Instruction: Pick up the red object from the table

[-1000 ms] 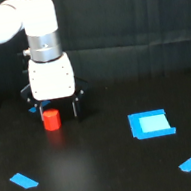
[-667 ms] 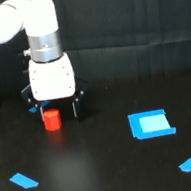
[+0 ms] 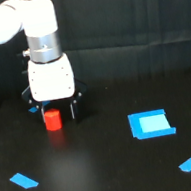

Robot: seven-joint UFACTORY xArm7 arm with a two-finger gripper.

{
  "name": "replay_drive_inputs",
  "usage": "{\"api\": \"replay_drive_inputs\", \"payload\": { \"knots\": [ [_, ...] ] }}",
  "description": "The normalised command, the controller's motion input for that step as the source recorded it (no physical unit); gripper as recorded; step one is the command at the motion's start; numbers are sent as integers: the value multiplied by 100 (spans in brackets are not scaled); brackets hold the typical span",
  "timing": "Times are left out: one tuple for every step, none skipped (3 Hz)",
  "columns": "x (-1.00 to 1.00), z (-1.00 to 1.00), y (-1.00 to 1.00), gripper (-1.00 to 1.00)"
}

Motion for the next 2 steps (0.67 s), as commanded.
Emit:
{"api": "replay_drive_inputs", "payload": {
  "knots": [
    [8,-18,-15,-100],
    [3,-9,-13,-97]
  ]
}}
